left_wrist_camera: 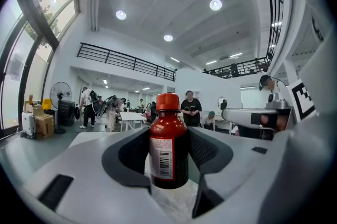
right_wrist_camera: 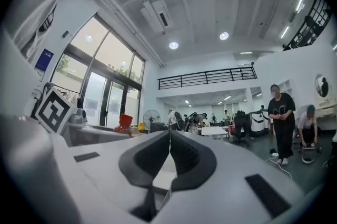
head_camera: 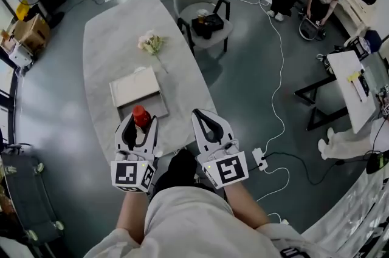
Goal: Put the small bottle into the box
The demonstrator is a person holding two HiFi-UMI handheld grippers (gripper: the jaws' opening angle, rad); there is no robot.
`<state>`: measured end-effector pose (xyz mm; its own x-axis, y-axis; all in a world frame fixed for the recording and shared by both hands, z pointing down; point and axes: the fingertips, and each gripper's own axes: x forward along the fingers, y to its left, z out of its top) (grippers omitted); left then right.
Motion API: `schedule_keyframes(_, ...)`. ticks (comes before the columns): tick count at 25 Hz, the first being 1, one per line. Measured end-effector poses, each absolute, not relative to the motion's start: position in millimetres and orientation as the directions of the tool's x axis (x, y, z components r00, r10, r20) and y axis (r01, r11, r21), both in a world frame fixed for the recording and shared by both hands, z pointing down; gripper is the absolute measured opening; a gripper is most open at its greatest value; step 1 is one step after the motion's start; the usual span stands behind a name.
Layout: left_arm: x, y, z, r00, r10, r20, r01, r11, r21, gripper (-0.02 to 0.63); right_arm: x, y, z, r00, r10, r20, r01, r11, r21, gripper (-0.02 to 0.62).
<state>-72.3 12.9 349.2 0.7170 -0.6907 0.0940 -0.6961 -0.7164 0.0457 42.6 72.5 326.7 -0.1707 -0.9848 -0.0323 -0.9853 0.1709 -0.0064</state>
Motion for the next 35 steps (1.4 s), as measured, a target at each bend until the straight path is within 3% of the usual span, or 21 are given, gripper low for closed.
schedule_keyframes(18, -43.4, -152.9, 387.4, 0.631, -0.743, 0.223, -0.774, -0.62, 0.126, 0.235, 56.8, -128.8, 351.0, -0.394, -0.916, 0.073, -0.919, 0.393, -0.03, 0.026)
schedule_keyframes(28, -59.9, -169.8, 426.4, 0.445, -0.829, 0.337, -0.895, -0.418, 0.154, 0.235, 20.6, -181.7, 381.8, -0.659, -0.743, 0.114, -0.751, 0.656, -0.069, 0.026)
schedule_keyframes(35, -72.1, -163.4, 462.0, 0.367, -0.822, 0.435, -0.93, -0.328, 0.165, 0.235, -6.1, -192.1, 414.4, -0.76, -0.626, 0.174, -0.646, 0.756, -0.105, 0.026)
